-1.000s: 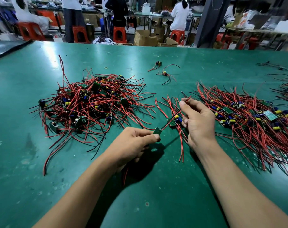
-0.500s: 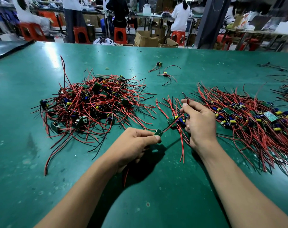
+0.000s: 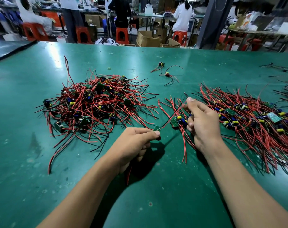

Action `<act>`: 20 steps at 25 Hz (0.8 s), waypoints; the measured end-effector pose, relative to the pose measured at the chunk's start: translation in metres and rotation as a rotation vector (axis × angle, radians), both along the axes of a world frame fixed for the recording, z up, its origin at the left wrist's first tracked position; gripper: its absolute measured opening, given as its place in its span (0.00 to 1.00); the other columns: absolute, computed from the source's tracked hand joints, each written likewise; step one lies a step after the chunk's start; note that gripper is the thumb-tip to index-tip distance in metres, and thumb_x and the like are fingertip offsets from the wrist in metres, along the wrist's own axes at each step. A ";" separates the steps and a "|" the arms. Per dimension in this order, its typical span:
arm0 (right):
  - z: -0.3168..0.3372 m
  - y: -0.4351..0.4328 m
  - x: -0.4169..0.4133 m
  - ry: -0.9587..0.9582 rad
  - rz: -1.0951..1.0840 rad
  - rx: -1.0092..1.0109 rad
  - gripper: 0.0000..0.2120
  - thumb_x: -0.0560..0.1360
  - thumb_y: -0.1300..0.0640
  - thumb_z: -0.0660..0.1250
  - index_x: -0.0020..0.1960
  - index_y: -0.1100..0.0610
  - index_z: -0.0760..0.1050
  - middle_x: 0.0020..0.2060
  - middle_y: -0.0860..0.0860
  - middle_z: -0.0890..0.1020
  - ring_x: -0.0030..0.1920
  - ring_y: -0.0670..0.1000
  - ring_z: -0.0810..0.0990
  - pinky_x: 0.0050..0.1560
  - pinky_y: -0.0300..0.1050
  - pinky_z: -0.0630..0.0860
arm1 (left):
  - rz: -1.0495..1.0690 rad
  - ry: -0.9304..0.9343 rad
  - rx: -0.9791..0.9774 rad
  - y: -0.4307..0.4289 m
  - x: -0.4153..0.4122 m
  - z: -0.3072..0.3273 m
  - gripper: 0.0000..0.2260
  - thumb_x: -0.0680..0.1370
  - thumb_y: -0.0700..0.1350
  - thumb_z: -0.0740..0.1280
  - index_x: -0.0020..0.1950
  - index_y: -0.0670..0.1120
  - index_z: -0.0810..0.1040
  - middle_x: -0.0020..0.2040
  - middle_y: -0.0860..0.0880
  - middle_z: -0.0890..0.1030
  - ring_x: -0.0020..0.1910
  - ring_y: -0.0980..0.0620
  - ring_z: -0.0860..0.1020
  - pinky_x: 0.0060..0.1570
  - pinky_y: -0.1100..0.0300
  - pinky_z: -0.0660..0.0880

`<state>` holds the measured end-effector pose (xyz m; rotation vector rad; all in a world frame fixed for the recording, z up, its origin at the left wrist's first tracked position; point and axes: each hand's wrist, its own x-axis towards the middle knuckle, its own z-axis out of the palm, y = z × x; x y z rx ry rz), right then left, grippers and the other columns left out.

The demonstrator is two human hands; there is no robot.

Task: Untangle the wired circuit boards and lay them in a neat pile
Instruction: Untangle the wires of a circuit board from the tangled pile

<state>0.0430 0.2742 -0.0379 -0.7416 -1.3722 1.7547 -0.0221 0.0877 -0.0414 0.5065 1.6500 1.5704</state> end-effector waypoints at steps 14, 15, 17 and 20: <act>-0.003 -0.039 -0.006 -0.246 0.343 0.484 0.12 0.74 0.43 0.73 0.45 0.52 0.83 0.39 0.48 0.85 0.33 0.42 0.77 0.36 0.35 0.71 | 0.110 -0.254 0.192 0.005 -0.003 0.003 0.31 0.77 0.69 0.52 0.56 0.44 0.77 0.31 0.47 0.73 0.21 0.55 0.60 0.26 0.61 0.53; -0.005 -0.042 -0.006 -0.303 0.349 0.552 0.13 0.72 0.41 0.74 0.46 0.51 0.83 0.41 0.47 0.85 0.39 0.42 0.80 0.42 0.37 0.73 | 0.101 -0.247 0.196 0.005 -0.003 0.003 0.31 0.77 0.69 0.51 0.57 0.44 0.75 0.32 0.47 0.73 0.21 0.54 0.60 0.25 0.62 0.54; -0.007 -0.048 -0.005 -0.385 0.327 0.647 0.15 0.69 0.40 0.76 0.49 0.49 0.84 0.45 0.45 0.82 0.47 0.41 0.80 0.49 0.36 0.74 | 0.069 -0.217 0.192 0.006 -0.004 0.001 0.31 0.77 0.70 0.49 0.56 0.45 0.74 0.33 0.46 0.74 0.22 0.54 0.60 0.24 0.63 0.55; -0.008 -0.051 -0.006 -0.403 0.311 0.708 0.14 0.72 0.45 0.76 0.54 0.50 0.83 0.49 0.44 0.81 0.52 0.41 0.79 0.55 0.37 0.73 | 0.032 -0.226 0.215 0.006 -0.002 -0.001 0.34 0.77 0.70 0.49 0.53 0.41 0.74 0.34 0.46 0.75 0.24 0.51 0.65 0.25 0.63 0.62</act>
